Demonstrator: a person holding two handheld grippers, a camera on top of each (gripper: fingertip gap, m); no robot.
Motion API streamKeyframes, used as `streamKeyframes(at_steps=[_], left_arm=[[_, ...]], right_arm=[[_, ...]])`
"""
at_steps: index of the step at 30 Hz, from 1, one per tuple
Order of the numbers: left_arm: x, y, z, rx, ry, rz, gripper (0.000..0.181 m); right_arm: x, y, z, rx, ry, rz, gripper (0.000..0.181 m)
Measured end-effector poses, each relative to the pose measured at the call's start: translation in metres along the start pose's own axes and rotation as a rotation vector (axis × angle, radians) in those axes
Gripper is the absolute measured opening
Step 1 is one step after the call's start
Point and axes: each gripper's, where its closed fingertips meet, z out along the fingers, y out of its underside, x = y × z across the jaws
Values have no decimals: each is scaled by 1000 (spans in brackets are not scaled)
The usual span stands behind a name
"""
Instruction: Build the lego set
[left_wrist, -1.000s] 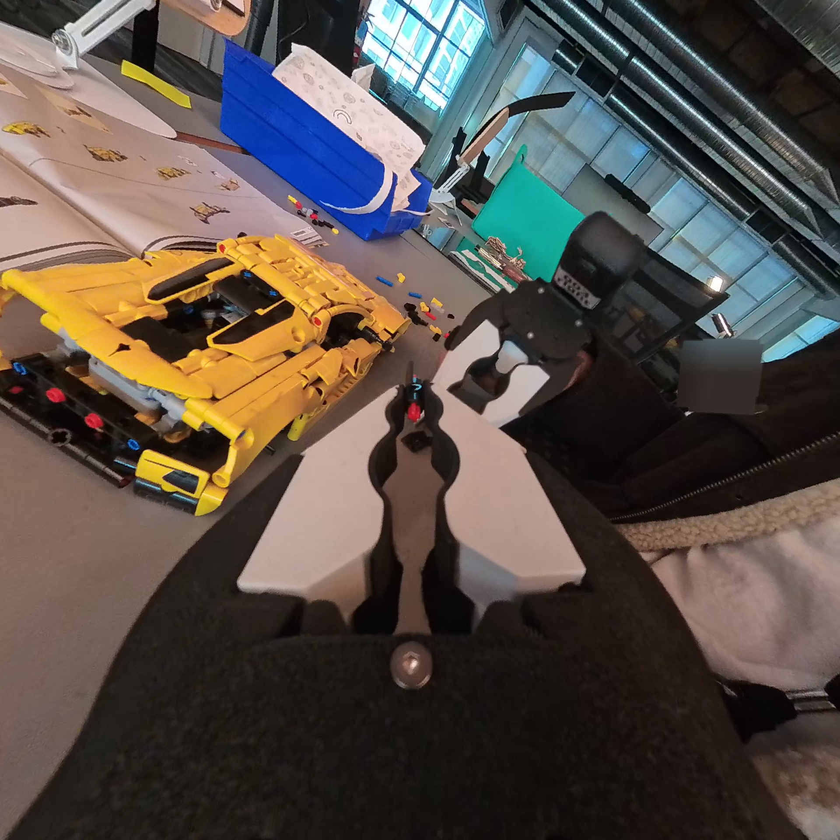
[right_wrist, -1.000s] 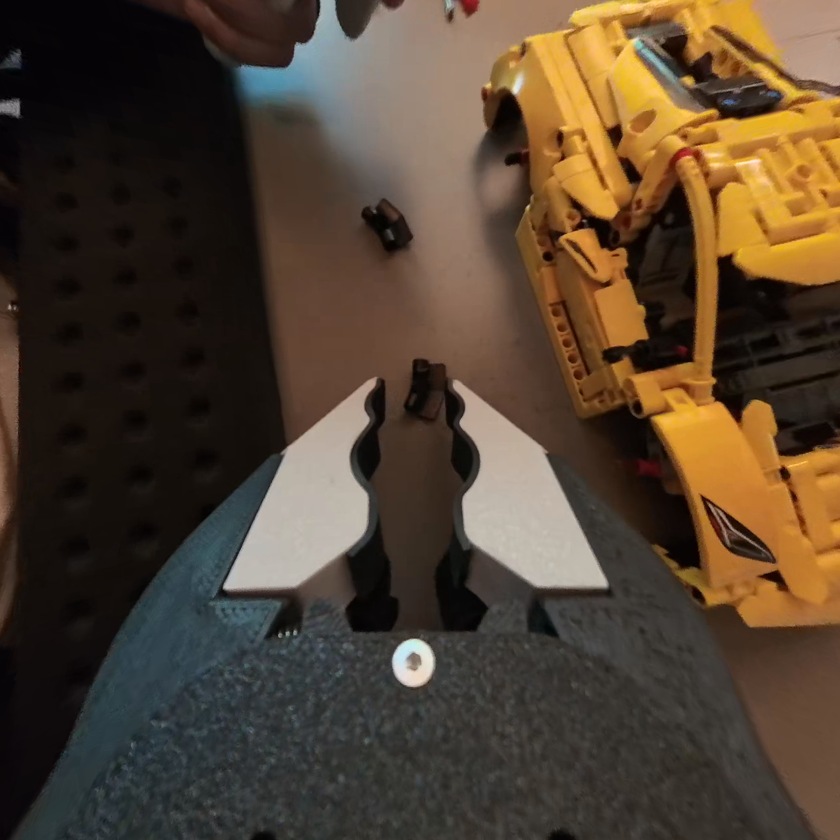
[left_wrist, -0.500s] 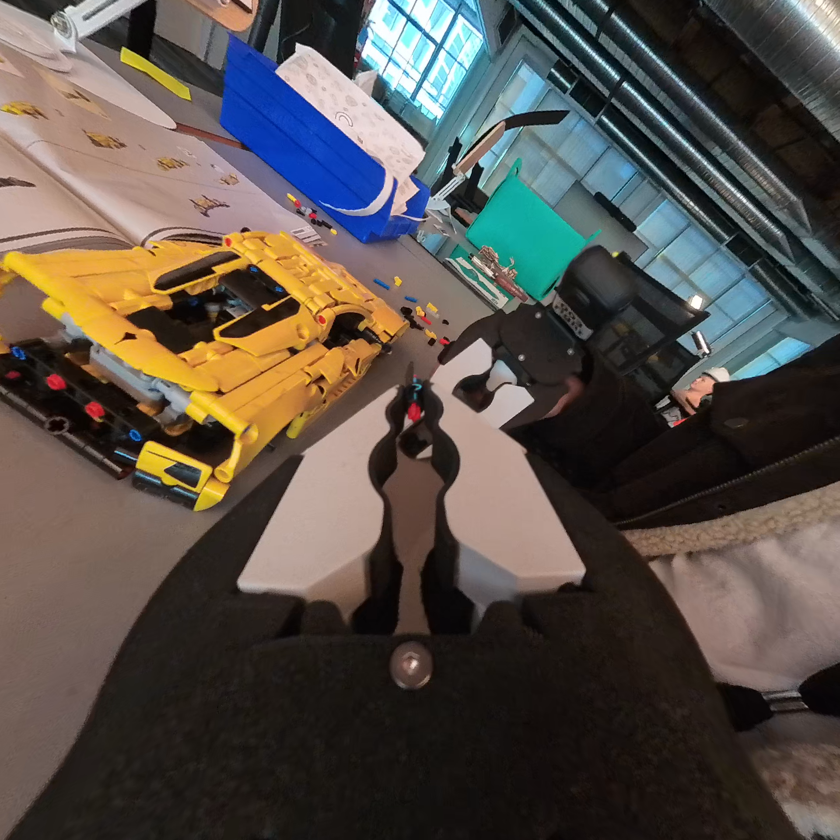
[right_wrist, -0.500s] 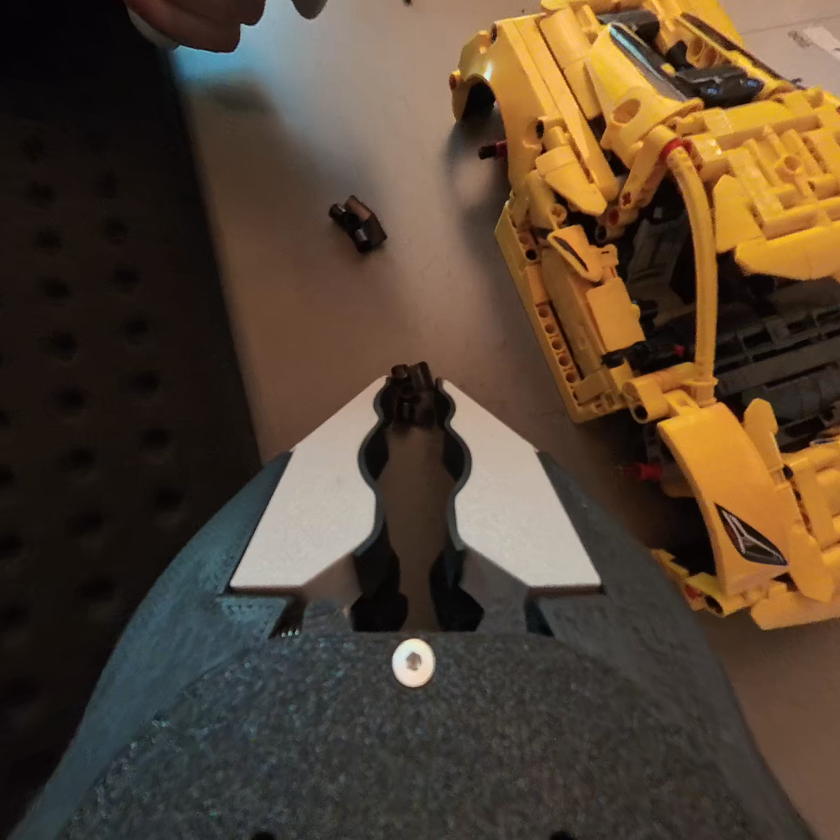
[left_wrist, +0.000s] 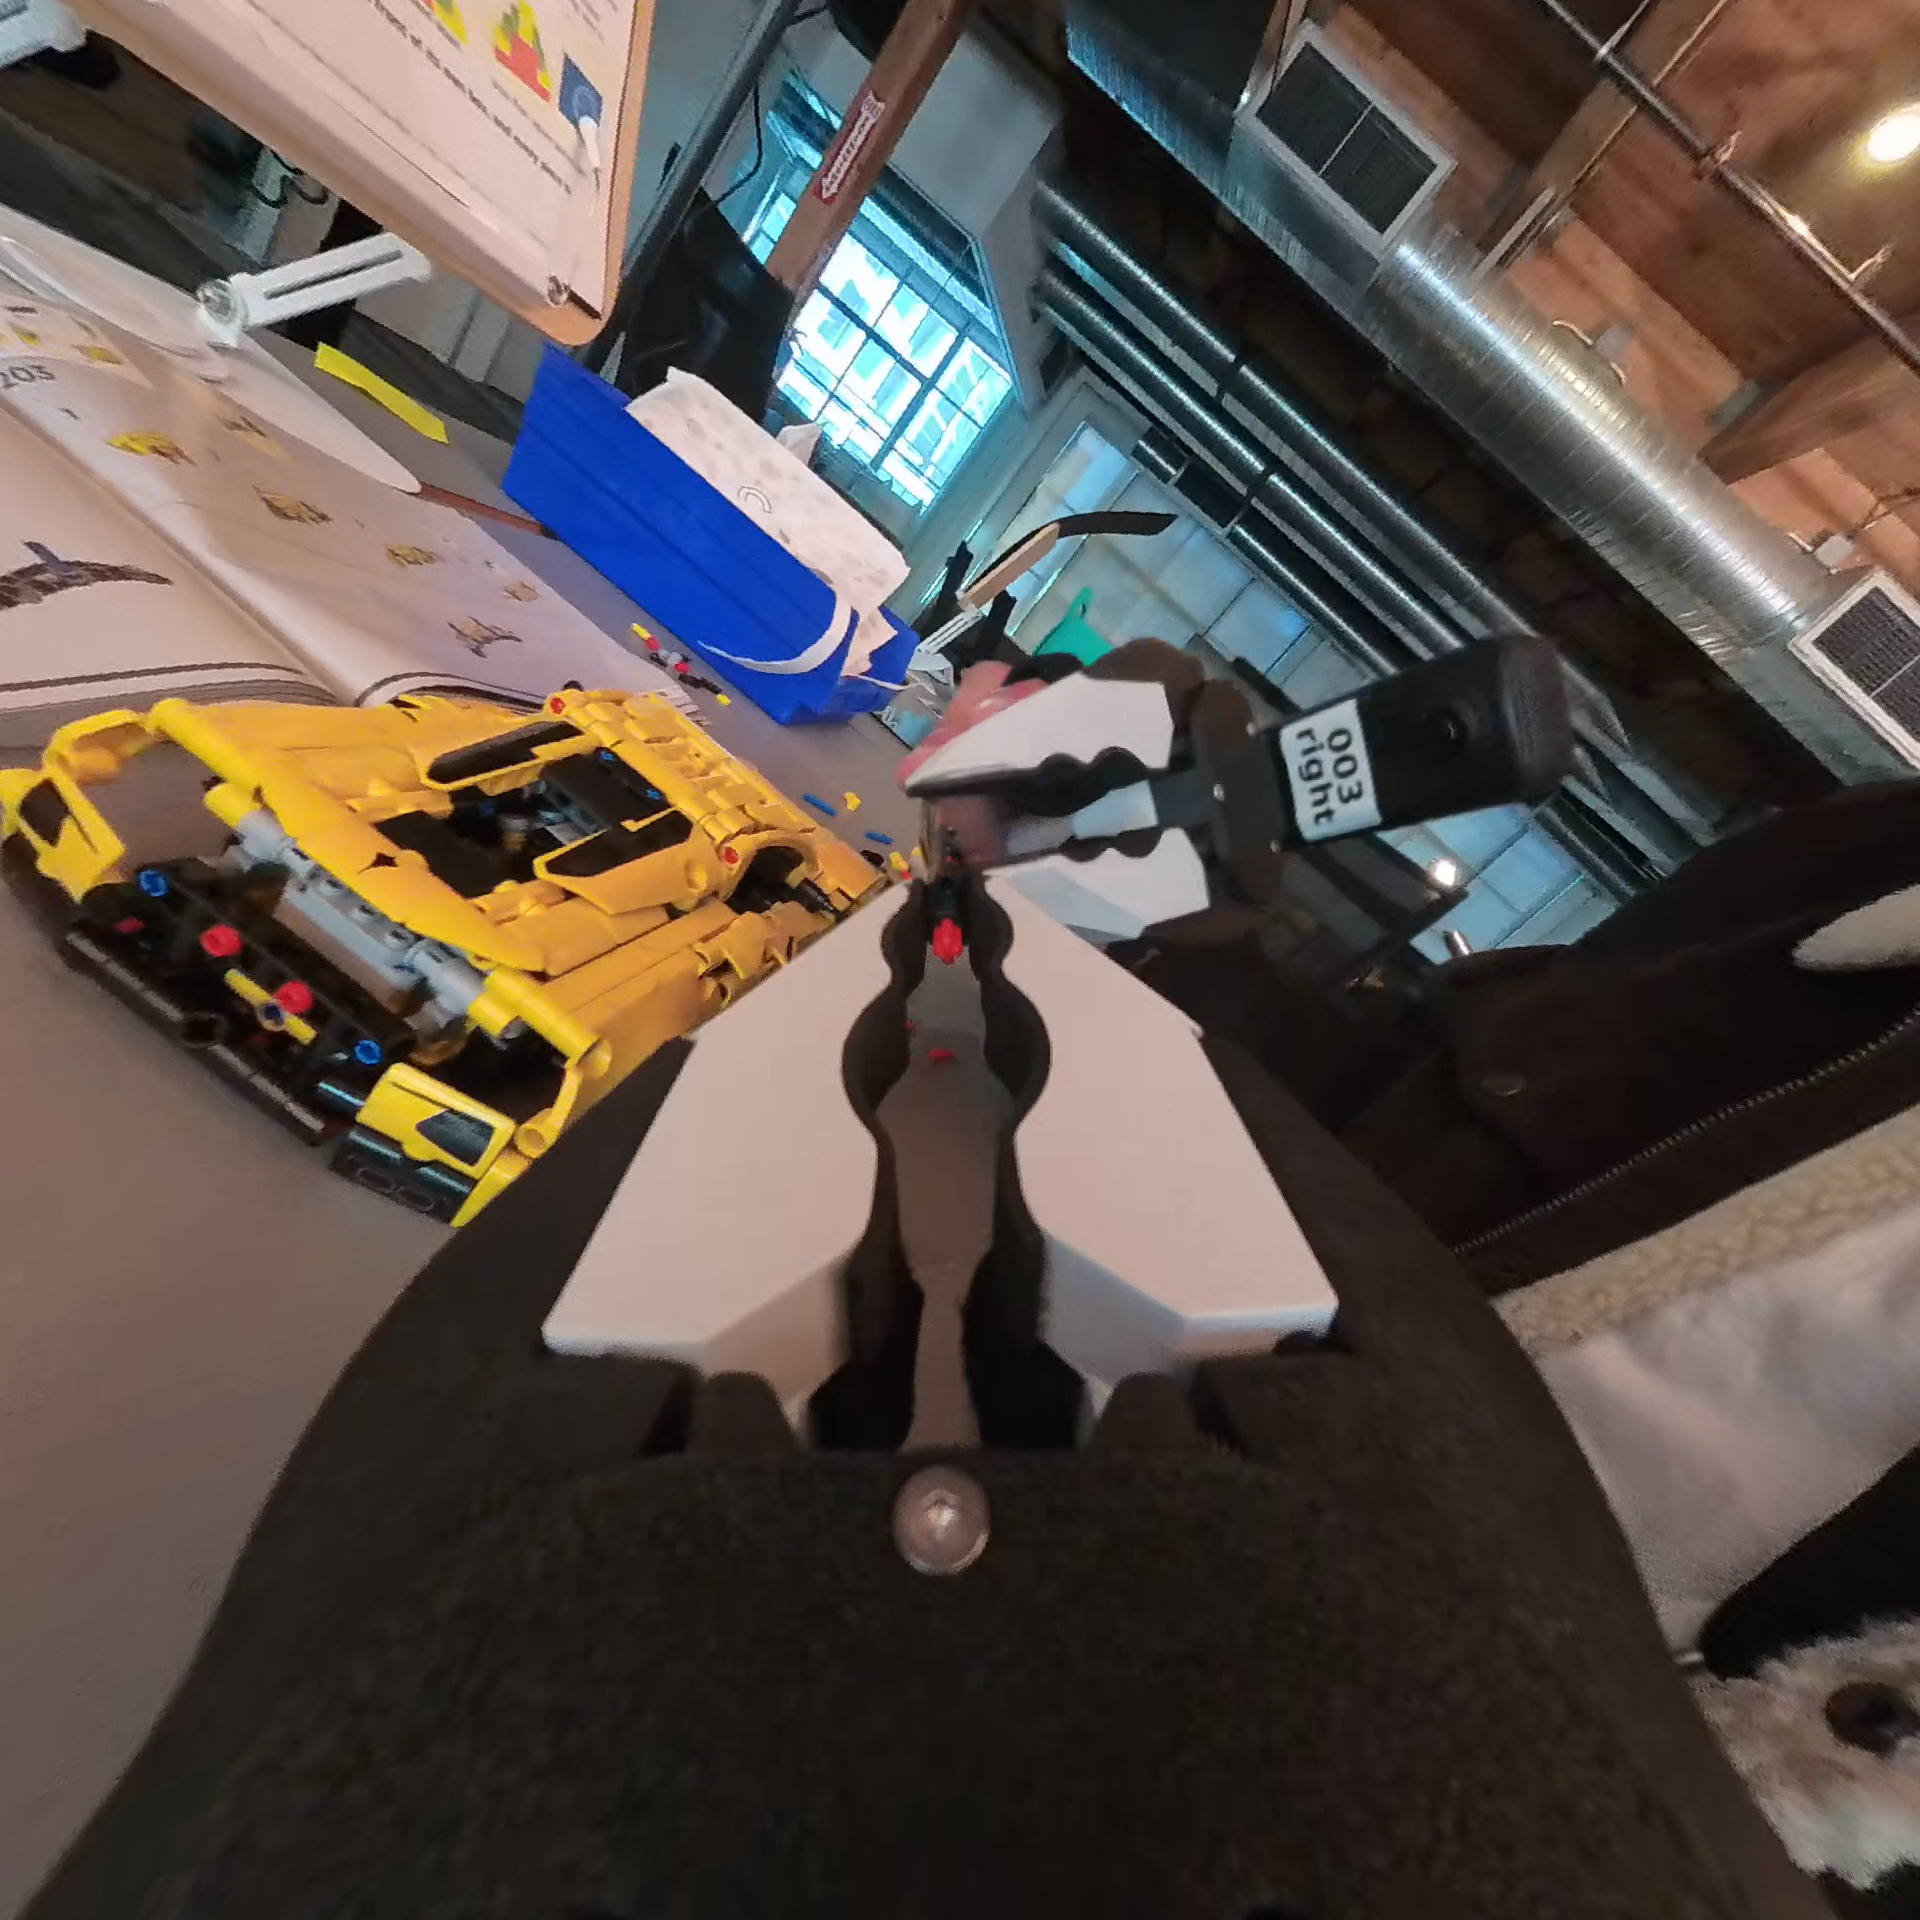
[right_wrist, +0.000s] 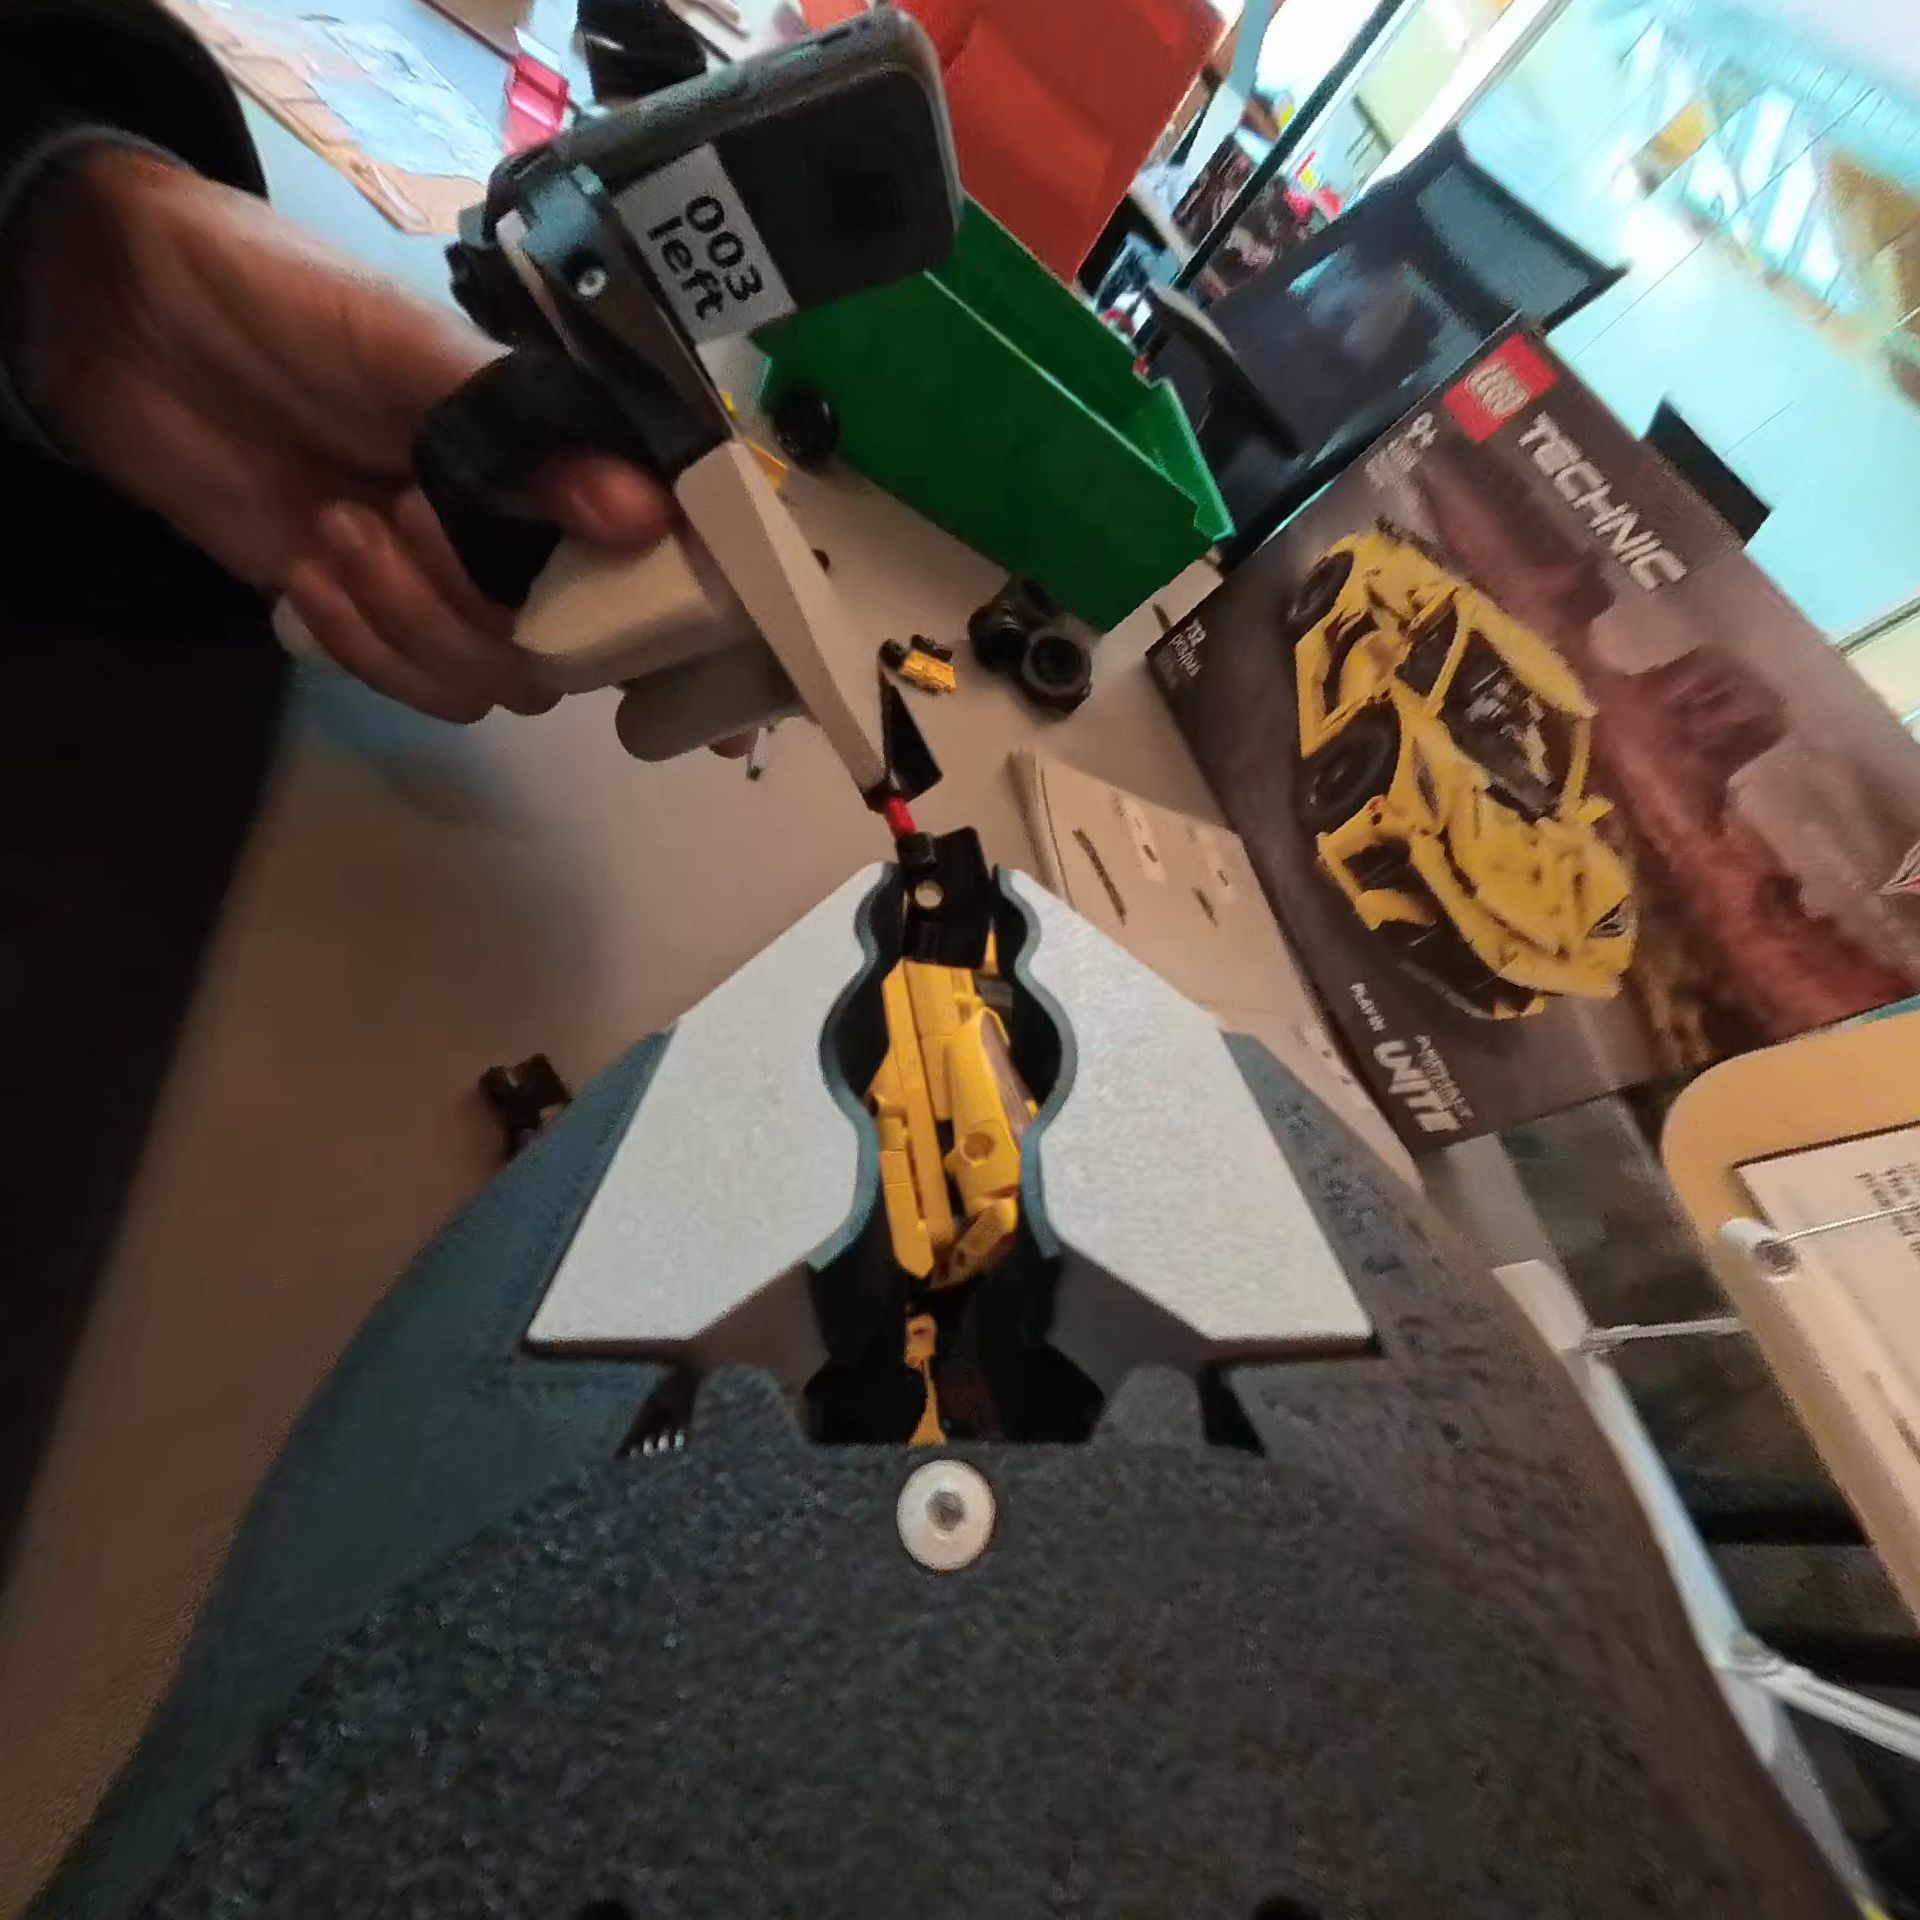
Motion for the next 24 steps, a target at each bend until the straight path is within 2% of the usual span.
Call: streamKeyframes(at_steps=[3, 7, 24], left_arm=[[-2, 2, 0, -13, -4, -6, 7], [-5, 7, 3, -45, -18, -2, 7], [-9, 17, 7, -102, -75, 53, 7]], right_arm=[[-4, 1, -3, -5, 3, -65, 17], [-7, 4, -3, -4, -38, -14, 17], [-11, 18, 2, -102, -38, -51, 17]])
